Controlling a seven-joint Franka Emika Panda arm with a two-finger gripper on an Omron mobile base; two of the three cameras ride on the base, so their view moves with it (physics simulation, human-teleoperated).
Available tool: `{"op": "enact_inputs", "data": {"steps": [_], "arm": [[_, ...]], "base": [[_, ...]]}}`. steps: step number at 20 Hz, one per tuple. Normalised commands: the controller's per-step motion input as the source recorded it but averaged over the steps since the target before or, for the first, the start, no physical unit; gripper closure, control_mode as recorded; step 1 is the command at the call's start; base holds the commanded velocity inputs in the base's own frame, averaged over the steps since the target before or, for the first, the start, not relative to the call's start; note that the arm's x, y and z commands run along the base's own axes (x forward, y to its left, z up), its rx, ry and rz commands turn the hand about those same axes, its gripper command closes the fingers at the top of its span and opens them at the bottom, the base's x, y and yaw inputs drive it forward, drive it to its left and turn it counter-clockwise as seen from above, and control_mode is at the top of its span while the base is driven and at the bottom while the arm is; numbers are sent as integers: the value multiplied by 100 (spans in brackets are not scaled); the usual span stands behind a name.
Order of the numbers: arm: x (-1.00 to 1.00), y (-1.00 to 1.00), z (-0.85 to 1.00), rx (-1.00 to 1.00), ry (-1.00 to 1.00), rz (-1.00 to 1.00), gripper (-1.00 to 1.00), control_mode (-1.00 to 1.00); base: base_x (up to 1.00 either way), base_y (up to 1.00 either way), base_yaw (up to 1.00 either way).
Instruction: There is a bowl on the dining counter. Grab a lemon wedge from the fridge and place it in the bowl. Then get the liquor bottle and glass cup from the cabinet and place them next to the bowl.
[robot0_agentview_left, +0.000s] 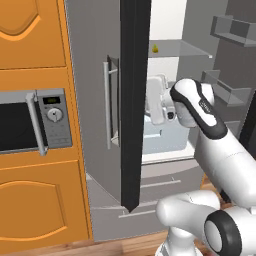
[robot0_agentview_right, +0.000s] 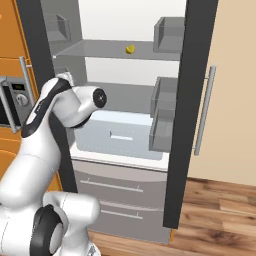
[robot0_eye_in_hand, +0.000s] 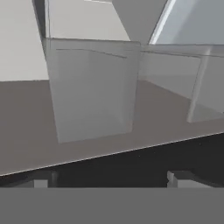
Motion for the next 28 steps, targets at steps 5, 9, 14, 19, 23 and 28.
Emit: {"op": "enact_inputs", "data": {"steps": [5, 9, 14, 19, 23, 28], "arm": [[-12, 60, -16, 2, 0, 17, -100, -100], [-15, 61, -17, 2, 0, 17, -100, -100], [-14, 61, -17, 1, 0, 17, -100, -100], [-19, 64, -15, 0, 0, 16, -100, -100], [-31, 70, -7, 0, -2, 13, -100, -100], [-27, 73, -1, -1, -3, 8, -100, -100]], "base": [[0, 0, 0], [0, 0, 0], [0, 0, 0], [0, 0, 0], [0, 0, 0], [0, 0, 0]]}}
